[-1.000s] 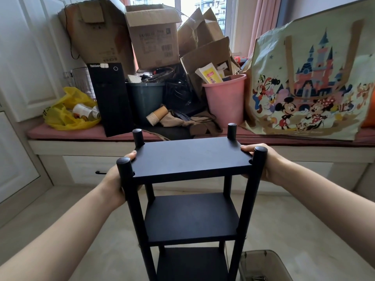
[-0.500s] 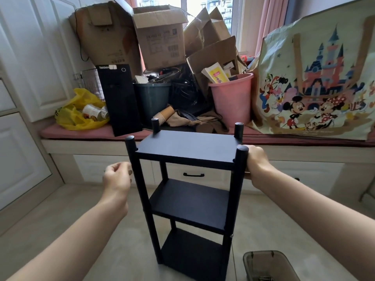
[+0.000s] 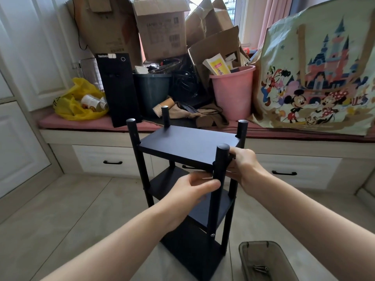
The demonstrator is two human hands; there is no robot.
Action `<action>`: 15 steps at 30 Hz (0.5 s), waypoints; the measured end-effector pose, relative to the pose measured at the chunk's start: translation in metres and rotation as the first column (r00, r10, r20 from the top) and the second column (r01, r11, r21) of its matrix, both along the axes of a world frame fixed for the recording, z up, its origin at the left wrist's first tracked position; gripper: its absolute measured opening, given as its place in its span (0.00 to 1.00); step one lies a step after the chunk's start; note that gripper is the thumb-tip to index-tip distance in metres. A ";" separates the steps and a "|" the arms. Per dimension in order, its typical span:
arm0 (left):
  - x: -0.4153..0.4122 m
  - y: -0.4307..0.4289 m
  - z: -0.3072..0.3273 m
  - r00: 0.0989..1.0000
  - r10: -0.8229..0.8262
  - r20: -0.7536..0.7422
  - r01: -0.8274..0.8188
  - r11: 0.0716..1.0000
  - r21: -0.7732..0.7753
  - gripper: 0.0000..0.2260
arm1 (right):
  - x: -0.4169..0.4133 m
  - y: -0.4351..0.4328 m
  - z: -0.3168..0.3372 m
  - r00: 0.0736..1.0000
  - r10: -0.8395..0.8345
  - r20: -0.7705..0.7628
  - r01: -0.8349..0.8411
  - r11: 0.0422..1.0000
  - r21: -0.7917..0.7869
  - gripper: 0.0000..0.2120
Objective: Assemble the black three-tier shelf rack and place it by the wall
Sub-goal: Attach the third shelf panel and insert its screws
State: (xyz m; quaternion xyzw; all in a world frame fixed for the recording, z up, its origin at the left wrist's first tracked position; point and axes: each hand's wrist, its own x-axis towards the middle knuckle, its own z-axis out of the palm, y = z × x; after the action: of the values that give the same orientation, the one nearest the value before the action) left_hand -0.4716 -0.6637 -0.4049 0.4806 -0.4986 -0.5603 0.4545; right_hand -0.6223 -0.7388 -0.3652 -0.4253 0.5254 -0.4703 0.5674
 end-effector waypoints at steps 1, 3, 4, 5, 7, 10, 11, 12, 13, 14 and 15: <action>-0.002 -0.003 0.000 0.992 0.008 -0.126 -0.005 1.000 0.026 0.18 | -0.001 0.002 0.000 0.999 0.008 0.051 -0.008 1.000 0.004 0.10; -0.005 -0.011 0.002 0.930 0.077 -0.360 -0.048 0.995 0.090 0.23 | -0.001 0.005 0.000 0.994 0.012 0.111 -0.014 1.000 0.017 0.12; -0.005 -0.015 0.004 0.887 0.126 -0.445 -0.081 0.990 0.119 0.24 | -0.002 0.007 -0.001 0.993 0.006 0.121 -0.009 1.000 0.023 0.12; -0.004 -0.019 0.007 0.842 0.171 -0.511 -0.113 0.983 0.144 0.24 | -0.001 0.008 -0.002 0.992 0.000 0.130 -0.003 1.000 0.027 0.12; -0.001 -0.027 0.011 0.749 0.250 -0.614 -0.181 0.968 0.173 0.22 | -0.002 0.008 -0.004 0.988 -0.004 0.153 -0.001 1.000 0.030 0.10; 0.008 -0.035 0.015 0.623 0.320 -0.714 -0.264 0.945 0.193 0.16 | -0.003 0.010 -0.005 0.985 0.015 0.174 -0.021 0.999 0.031 0.11; 0.011 -0.036 0.016 0.604 0.327 -0.726 -0.271 0.942 0.199 0.15 | -0.003 0.010 -0.005 0.983 0.020 0.180 -0.026 0.999 0.030 0.13; 0.013 -0.037 0.018 0.598 0.330 -0.730 -0.270 0.941 0.203 0.15 | -0.004 0.011 -0.005 0.982 0.025 0.186 -0.030 0.999 0.027 0.15; 0.015 -0.038 0.019 0.601 0.327 -0.729 -0.267 0.942 0.202 0.15 | -0.004 0.011 -0.004 0.981 0.032 0.190 -0.038 0.999 0.025 0.15; 0.016 -0.038 0.021 0.608 0.319 -0.727 -0.263 0.945 0.195 0.16 | -0.005 0.011 -0.004 0.980 0.043 0.192 -0.049 0.999 0.023 0.16; 0.017 -0.039 0.023 0.612 0.314 -0.726 -0.261 0.947 0.189 0.17 | -0.006 0.010 -0.004 0.979 0.056 0.198 -0.062 0.998 0.024 0.16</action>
State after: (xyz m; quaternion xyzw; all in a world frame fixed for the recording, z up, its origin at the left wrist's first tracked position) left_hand -0.4543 -0.7025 -0.3823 0.2954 -0.1659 -0.6429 0.6869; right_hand -0.6282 -0.7289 -0.3694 -0.3834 0.4605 -0.4854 0.6366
